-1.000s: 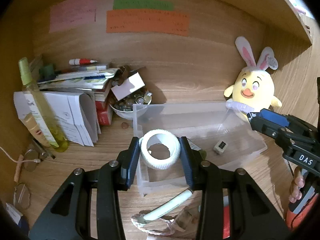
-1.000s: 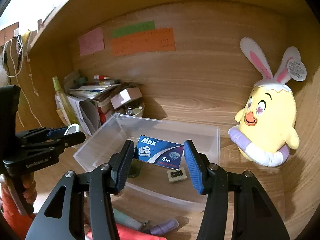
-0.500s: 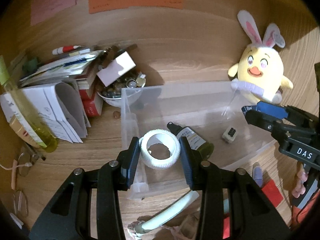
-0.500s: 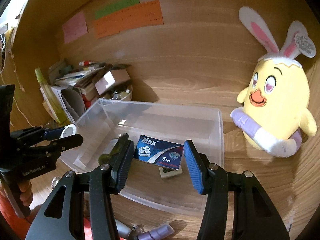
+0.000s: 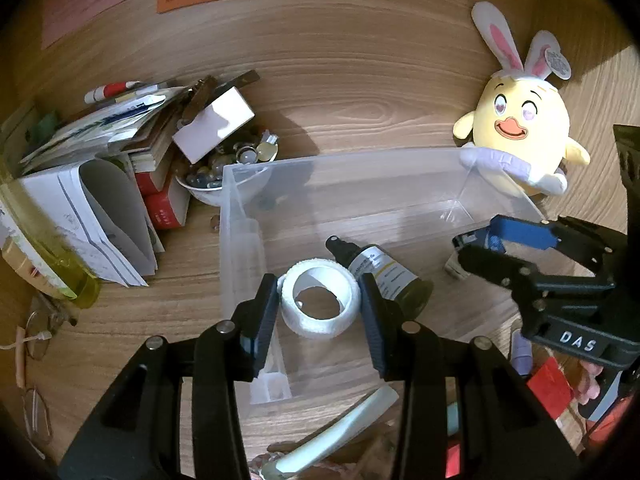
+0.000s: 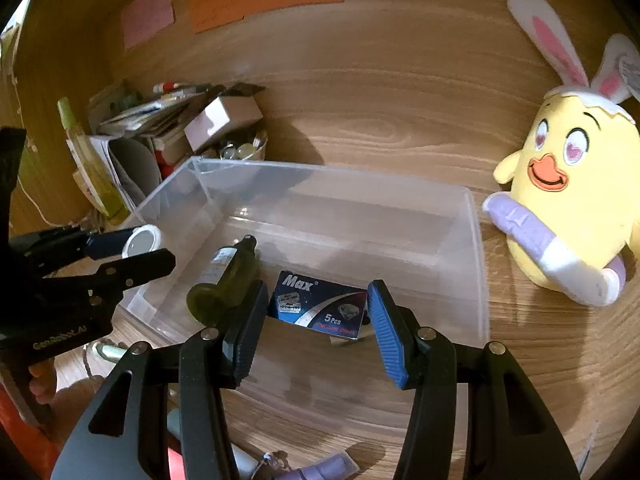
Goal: Organize objects
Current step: 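Open right tool releasing Max box into bin while left tool releases tape roll, then move right tool toward purple bottle while left tool moves toward pale green tube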
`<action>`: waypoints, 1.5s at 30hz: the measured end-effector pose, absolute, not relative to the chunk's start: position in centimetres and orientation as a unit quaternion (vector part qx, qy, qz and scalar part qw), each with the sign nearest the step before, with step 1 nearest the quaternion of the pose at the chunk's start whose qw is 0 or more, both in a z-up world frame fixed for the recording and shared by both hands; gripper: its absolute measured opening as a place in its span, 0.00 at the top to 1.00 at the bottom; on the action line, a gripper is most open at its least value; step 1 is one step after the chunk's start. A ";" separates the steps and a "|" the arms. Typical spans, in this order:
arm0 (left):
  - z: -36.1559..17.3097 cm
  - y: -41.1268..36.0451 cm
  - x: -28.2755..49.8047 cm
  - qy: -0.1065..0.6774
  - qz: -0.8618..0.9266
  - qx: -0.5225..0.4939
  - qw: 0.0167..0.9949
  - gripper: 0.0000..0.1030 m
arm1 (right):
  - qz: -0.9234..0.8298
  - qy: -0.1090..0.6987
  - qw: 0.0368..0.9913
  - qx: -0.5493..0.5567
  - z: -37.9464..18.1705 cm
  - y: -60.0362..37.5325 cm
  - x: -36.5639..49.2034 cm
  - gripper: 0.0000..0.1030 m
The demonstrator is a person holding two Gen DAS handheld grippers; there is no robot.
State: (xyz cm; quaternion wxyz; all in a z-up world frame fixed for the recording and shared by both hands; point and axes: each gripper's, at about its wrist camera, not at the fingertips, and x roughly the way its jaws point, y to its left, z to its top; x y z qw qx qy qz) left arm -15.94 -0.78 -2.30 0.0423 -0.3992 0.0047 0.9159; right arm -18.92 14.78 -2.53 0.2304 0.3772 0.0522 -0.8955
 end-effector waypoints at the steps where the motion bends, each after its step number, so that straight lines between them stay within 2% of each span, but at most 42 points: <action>1: -2.3 -0.7 -16.0 0.005 0.916 -0.400 0.042 0.61 | -0.895 0.054 0.231 0.379 -2.6 14.7 -19.0 0.53; 3: -2.3 -0.7 -16.1 0.004 0.915 -0.400 0.045 0.58 | -0.894 0.055 0.229 0.380 -2.7 14.6 -19.1 0.53; 5: -2.3 -0.7 -16.1 0.001 0.915 -0.401 0.050 0.51 | -0.894 0.055 0.228 0.382 -2.8 14.6 -19.1 0.53; 12: -1.9 -0.5 -15.7 0.000 0.917 -0.396 0.054 0.43 | -0.893 0.056 0.225 0.385 -2.9 14.6 -19.2 0.53; 14: -1.6 -0.7 -15.5 -0.002 0.919 -0.391 0.051 0.37 | -0.892 0.053 0.227 0.387 -2.8 14.6 -19.2 0.52; 19: -0.9 -1.0 -14.7 -0.008 0.922 -0.383 0.048 0.37 | -0.894 0.037 0.235 0.380 -2.3 15.1 -18.9 0.37; 30: 1.3 -1.4 -12.3 -0.011 0.932 -0.360 0.037 0.35 | -0.903 0.039 0.244 0.352 -0.3 15.5 -16.9 0.27; 31: 1.5 -1.5 -12.0 -0.013 0.933 -0.359 0.037 0.34 | -0.904 0.039 0.245 0.347 0.0 15.5 -16.5 0.25; 32: 1.6 -1.5 -11.8 -0.014 0.933 -0.358 0.036 0.24 | -0.906 0.040 0.246 0.343 0.2 15.6 -16.1 0.24; 34: 1.9 -1.8 -11.1 -0.018 0.937 -0.347 0.030 0.13 | -0.909 0.042 0.246 0.335 0.6 15.8 -15.3 0.22; 45: 1.3 -2.4 -8.3 -0.012 0.936 -0.352 0.015 0.12 | -0.913 0.044 0.239 0.328 0.9 18.0 -12.0 0.19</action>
